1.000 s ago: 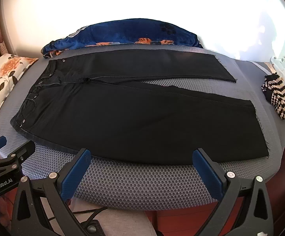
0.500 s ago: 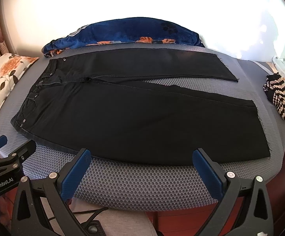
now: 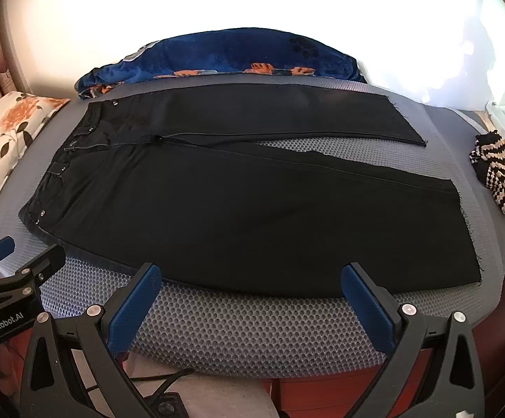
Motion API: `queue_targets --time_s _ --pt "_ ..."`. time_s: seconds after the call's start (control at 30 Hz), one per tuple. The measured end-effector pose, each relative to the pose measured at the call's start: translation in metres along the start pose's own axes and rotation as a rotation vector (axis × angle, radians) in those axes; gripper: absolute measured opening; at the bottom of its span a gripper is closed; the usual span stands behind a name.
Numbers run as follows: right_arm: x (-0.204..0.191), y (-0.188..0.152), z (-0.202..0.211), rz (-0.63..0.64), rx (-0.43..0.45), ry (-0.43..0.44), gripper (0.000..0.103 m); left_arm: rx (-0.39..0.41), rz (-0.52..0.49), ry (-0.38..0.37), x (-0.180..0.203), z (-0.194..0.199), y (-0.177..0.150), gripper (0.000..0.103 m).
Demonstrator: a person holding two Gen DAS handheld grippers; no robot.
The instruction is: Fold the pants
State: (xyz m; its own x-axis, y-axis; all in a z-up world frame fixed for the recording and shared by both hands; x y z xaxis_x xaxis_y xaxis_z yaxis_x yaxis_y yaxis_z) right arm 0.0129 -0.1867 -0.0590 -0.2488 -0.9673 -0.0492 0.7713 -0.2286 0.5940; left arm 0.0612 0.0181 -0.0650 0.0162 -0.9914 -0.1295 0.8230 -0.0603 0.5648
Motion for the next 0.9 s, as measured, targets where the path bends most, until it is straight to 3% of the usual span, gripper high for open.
queue_targets --time_s 0.2,0.47,0.53,0.67,0.8,0.9 --pt "0.004 0.009 -0.007 -0.012 -0.010 0.012 0.103 0.010 0.015 -0.002 -0.012 -0.009 0.016 0.100" --pt "0.017 0.041 -0.023 -0.016 -0.015 -0.011 0.102 0.028 0.072 0.031 -0.056 -0.036 0.066 0.099" --pt "0.017 0.053 -0.028 -0.010 -0.018 0.030 0.102 0.025 0.100 0.025 -0.072 -0.046 0.083 0.095" --pt "0.012 0.081 -0.033 -0.006 0.040 0.217 0.102 0.007 0.155 0.005 -0.103 -0.073 0.119 0.083" --pt "0.004 0.110 -0.048 -0.024 0.034 0.405 0.102 -0.011 0.201 -0.052 -0.131 -0.111 0.157 0.076" --pt "-0.002 0.127 -0.069 -0.012 -0.007 0.401 0.102 -0.029 0.223 -0.120 -0.143 -0.142 0.183 0.073"
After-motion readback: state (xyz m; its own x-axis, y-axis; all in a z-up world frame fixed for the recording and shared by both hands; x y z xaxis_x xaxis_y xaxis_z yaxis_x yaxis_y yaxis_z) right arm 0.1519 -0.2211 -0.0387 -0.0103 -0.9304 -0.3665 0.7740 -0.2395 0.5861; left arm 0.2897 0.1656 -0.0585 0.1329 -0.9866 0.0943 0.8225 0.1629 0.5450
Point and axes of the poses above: each gripper's, at about its wrist camera, not at the fingertips, and z roughly against the way its jaws point, x to its right, y to its top, the point moved 4 cm from there along -z, roughly the way its jaws point, and after that the axes turned 10 degrees about y, right-handed, at the moved point
